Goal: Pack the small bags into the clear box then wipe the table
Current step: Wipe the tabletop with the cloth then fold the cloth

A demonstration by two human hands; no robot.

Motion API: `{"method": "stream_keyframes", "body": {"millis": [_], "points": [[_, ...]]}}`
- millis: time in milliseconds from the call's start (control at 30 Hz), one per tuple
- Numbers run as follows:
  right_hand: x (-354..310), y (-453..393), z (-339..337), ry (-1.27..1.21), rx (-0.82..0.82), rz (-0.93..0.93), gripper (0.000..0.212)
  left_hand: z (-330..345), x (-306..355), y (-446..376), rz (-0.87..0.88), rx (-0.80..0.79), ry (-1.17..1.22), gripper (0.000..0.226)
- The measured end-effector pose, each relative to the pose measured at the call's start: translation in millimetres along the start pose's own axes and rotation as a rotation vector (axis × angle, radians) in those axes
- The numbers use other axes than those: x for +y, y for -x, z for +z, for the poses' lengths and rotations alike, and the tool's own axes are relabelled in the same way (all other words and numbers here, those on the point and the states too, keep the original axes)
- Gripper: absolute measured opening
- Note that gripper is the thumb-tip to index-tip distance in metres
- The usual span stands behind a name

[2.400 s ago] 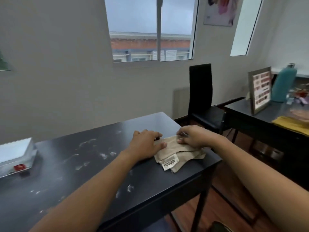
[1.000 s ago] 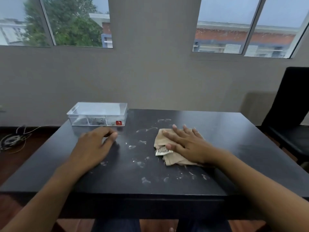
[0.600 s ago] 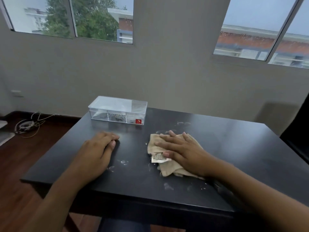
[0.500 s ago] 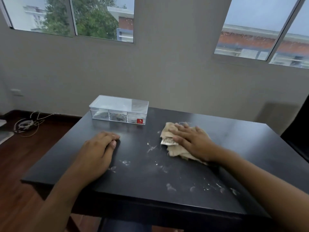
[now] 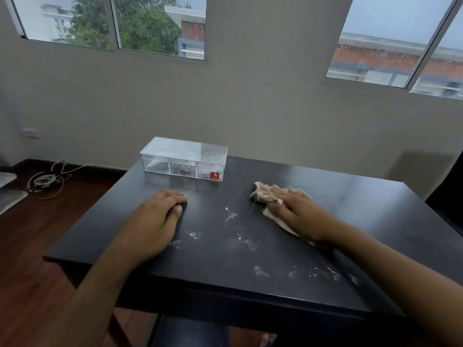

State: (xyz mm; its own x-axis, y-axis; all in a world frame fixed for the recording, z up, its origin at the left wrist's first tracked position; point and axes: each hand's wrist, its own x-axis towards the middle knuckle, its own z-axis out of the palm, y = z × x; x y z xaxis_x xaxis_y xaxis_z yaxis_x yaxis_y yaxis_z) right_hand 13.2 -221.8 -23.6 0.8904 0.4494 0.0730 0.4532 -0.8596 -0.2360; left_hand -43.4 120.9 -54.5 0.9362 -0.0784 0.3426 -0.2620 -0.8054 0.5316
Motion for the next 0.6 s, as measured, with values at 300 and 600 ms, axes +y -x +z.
{"method": "stream_keyframes", "body": {"millis": [300, 600], "points": [[-52.9, 21.7, 18.4, 0.046, -0.005, -0.21, 0.053, -2.9, 1.2, 1.3, 0.043, 0.017, 0.006, 0.029], [-84.0, -12.5, 33.8, 0.123, 0.094, 0.008, 0.059, -8.2, 5.6, 0.1, -0.025, 0.058, 0.093, 0.025]]}}
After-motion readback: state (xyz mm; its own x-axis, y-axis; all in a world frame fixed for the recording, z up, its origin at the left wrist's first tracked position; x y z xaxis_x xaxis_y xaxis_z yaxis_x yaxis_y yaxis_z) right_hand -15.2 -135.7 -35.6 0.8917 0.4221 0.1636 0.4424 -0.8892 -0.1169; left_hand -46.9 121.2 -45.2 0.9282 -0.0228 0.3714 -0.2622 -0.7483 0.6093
